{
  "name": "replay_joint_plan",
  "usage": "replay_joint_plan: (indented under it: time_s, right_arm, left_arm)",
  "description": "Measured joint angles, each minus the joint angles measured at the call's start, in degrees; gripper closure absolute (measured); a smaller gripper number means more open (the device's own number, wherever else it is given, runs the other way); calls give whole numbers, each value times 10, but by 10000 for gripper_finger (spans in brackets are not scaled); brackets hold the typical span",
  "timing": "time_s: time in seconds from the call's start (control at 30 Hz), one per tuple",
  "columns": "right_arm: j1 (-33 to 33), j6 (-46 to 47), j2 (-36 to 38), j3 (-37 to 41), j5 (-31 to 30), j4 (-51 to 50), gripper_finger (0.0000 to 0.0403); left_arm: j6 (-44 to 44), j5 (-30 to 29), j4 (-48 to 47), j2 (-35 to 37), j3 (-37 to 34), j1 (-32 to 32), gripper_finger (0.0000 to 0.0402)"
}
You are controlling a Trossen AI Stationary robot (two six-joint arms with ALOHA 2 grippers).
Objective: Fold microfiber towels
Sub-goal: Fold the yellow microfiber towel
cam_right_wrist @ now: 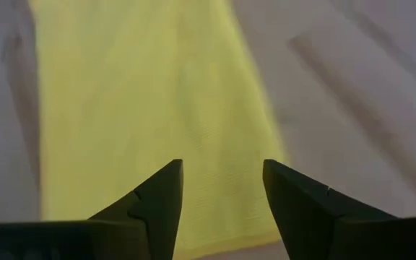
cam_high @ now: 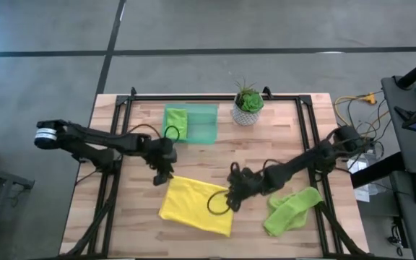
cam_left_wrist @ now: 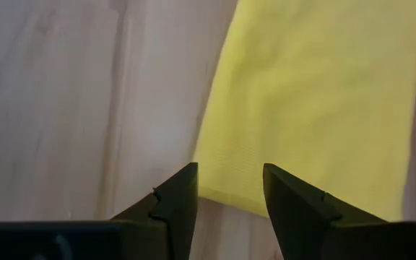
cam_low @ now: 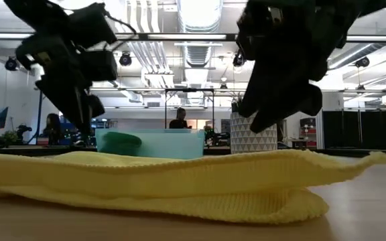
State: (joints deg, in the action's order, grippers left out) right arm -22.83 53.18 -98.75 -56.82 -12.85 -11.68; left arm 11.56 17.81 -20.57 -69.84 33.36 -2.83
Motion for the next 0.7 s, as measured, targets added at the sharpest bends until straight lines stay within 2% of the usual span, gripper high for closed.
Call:
replay_joint_plan:
  time_s: [0.2, 0.47, 0.57, 0.7]
  right_arm:
    - [46, -30, 73, 82, 36, 46, 215]
    - [65, -38, 120, 120, 42, 51, 215]
    - [65, -42, 107, 120, 70, 58, 215]
    - [65, -57, 65, 120, 91, 71, 215]
  left_arm:
    - [-36, 48, 32, -81, 0, -23, 261]
    - [-45, 77, 48, -187, 12, -24, 263]
    - [-45, 78, 53, -196, 12, -24, 289]
    - [-46, 74, 56, -192, 12, -24, 361]
